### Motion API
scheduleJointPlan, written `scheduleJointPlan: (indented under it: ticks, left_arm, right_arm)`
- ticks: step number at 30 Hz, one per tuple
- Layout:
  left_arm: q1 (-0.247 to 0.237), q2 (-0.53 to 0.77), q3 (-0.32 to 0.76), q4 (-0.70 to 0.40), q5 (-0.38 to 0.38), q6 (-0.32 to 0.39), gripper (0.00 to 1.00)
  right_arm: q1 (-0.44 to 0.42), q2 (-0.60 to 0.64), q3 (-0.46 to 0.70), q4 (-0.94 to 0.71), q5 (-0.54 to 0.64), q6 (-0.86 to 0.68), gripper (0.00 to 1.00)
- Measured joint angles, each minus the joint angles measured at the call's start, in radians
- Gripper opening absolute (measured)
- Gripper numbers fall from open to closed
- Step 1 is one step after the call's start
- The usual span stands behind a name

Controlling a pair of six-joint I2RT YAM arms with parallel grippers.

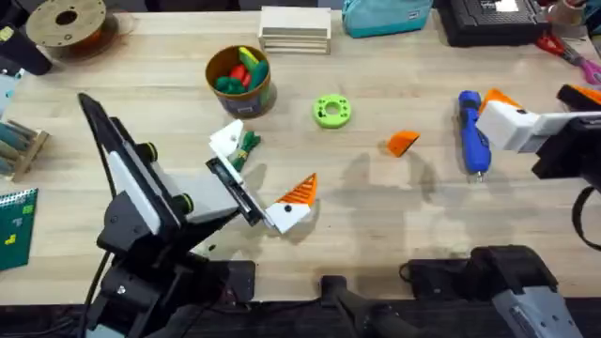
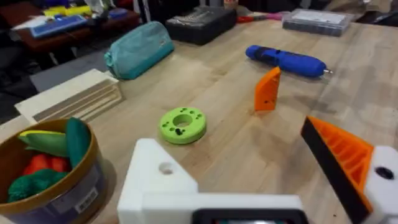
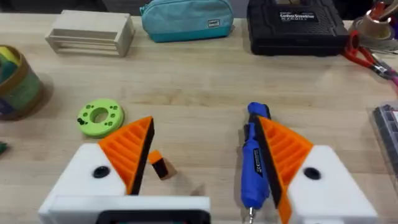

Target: Pick up the gripper from the table and insert it into the empty holder that is missing its gripper. Then pick up a screw, insert it into the mounting hole, and use the screwdriver to tighten it. Finally, clean up the table by picking up the vegetable and placing it into the bucket.

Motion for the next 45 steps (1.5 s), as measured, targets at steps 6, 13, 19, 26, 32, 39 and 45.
scheduleJointPlan:
  ticks: [6,13,19,26,32,39,45]
  left_arm:
    - [-0.012,0.000,0.000,0.000,0.000,-0.019,0.987]
    - [-0.012,0.000,0.000,0.000,0.000,-0.026,0.987]
    - [-0.012,0.000,0.000,0.000,0.000,-0.026,0.987]
    - [-0.012,0.000,0.000,0.001,0.000,-0.026,0.987]
    - [-0.012,0.000,0.000,0.001,0.036,-0.029,0.987]
    - [-0.012,0.000,0.000,-0.001,0.104,-0.116,0.987]
    - [-0.012,0.000,0.000,-0.003,0.120,-0.225,0.988]
  right_arm:
    - [0.000,0.000,0.000,0.000,0.000,0.000,0.952]
    - [0.000,0.000,0.000,0.000,0.000,0.000,0.952]
    - [0.000,0.000,0.000,0.000,0.000,0.000,0.952]
    - [0.000,0.000,0.000,0.000,0.000,0.000,0.952]
    - [0.000,0.000,0.000,0.032,-0.001,0.005,0.952]
    - [0.000,0.003,0.001,-0.001,-0.031,0.017,0.952]
    - [0.015,0.155,0.022,-0.007,-0.149,-0.055,0.952]
